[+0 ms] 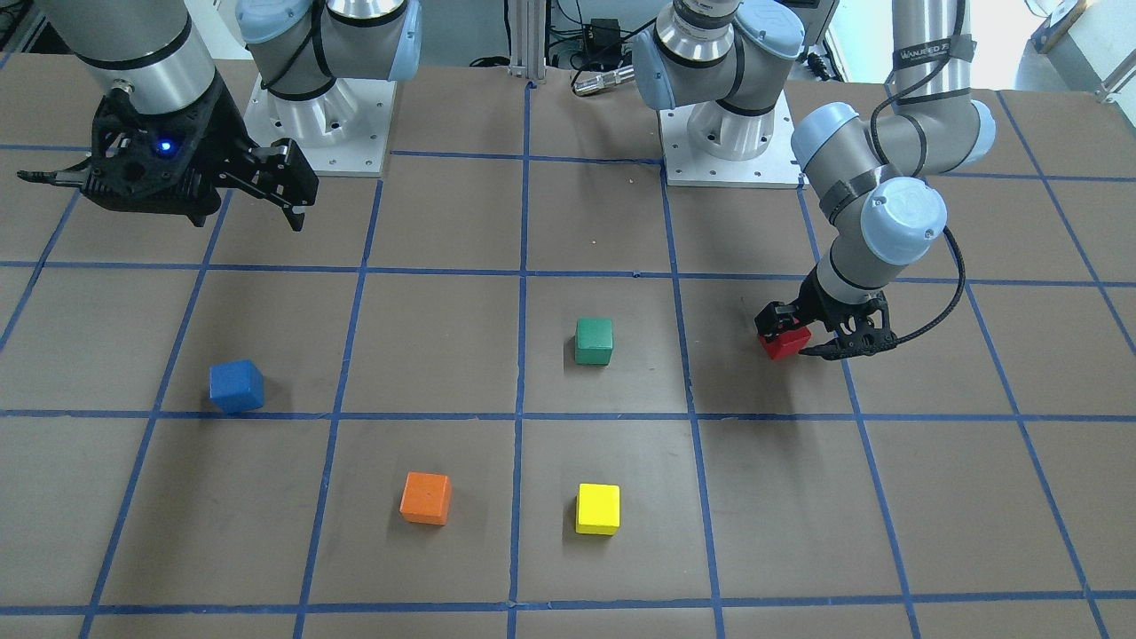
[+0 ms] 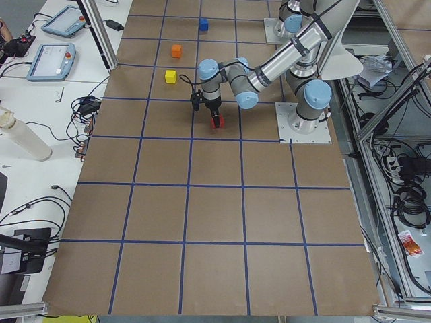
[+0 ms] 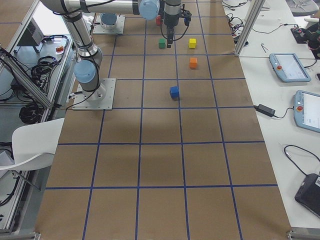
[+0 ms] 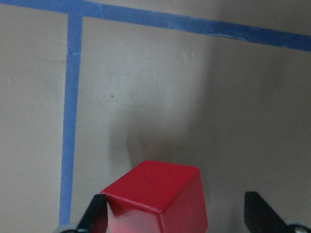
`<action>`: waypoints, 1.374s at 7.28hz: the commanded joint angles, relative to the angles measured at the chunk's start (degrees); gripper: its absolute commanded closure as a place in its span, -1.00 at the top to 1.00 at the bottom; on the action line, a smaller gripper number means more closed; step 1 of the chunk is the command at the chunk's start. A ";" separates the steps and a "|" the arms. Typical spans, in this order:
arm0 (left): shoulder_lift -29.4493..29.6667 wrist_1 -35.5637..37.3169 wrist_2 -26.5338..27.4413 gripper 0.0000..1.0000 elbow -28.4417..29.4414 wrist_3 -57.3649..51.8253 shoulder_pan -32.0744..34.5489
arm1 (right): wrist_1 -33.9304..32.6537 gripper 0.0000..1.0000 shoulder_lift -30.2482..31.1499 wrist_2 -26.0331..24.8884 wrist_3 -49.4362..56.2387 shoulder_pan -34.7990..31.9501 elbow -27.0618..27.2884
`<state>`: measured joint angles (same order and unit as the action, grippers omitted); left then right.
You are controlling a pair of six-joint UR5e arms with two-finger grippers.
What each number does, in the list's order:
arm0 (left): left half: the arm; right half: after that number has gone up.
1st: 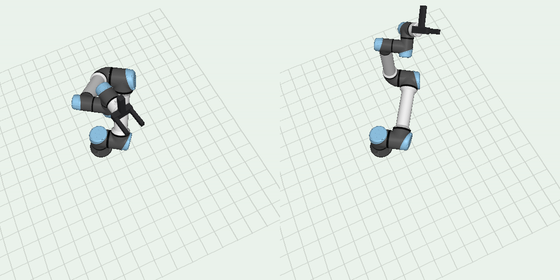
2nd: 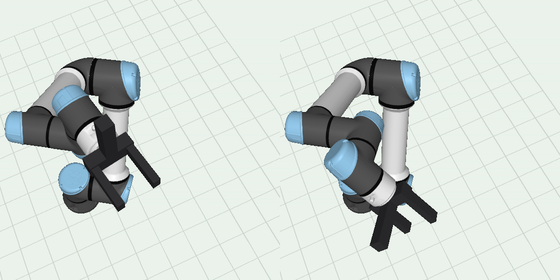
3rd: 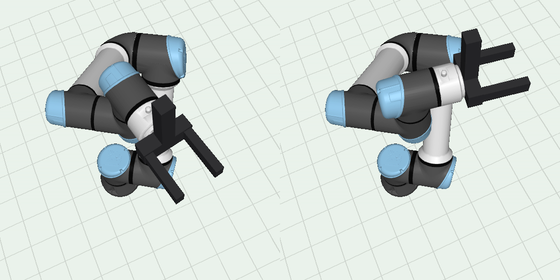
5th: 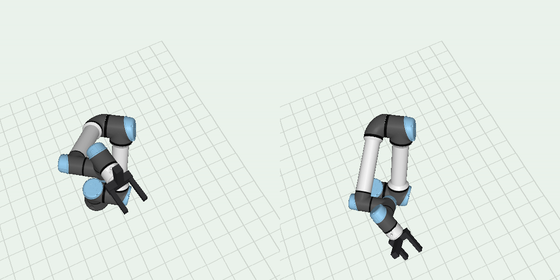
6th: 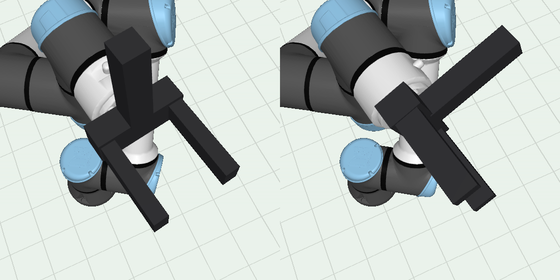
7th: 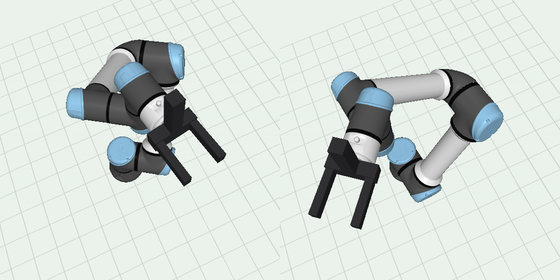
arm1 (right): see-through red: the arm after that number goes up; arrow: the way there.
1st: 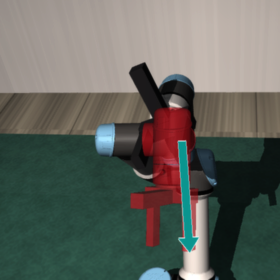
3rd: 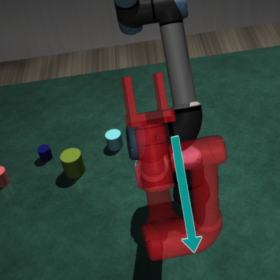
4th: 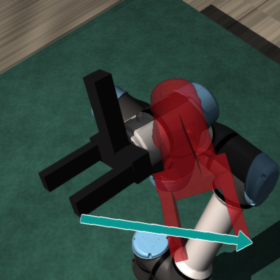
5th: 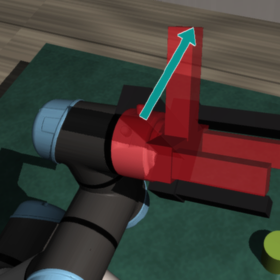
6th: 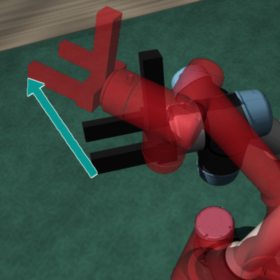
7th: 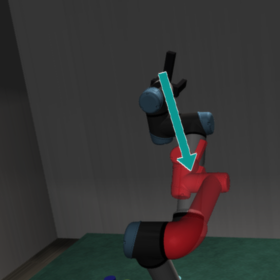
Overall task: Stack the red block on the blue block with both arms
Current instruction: 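Close the left gripper on the red cube and lift it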
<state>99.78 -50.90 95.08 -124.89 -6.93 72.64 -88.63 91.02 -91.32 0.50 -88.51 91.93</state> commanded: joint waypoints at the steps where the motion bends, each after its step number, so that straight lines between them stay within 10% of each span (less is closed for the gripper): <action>1: 0.15 -0.07 0.02 1.00 -0.26 0.07 -0.04 | -0.14 1.00 -0.05 0.00 0.03 0.00 0.01; 3: 0.23 -0.07 -0.51 0.91 -0.18 -0.28 -0.04 | -0.22 1.00 -0.05 0.09 0.03 0.09 0.01; 4: 0.32 -0.07 -0.33 0.10 0.09 -0.98 -0.04 | -0.23 1.00 -0.05 0.00 0.03 0.18 0.01; 6: 0.06 -0.51 -0.42 -0.88 0.17 -1.07 -0.04 | -0.22 1.00 -0.05 0.18 0.03 0.09 0.01; 10: -2.23 -10.50 -4.19 -1.00 9.36 -0.20 9.13 | -0.40 1.00 -0.05 0.00 0.12 0.18 0.09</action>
<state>97.53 -57.39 92.47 -119.78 -7.78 76.68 -89.02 91.00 -91.35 0.61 -88.37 92.02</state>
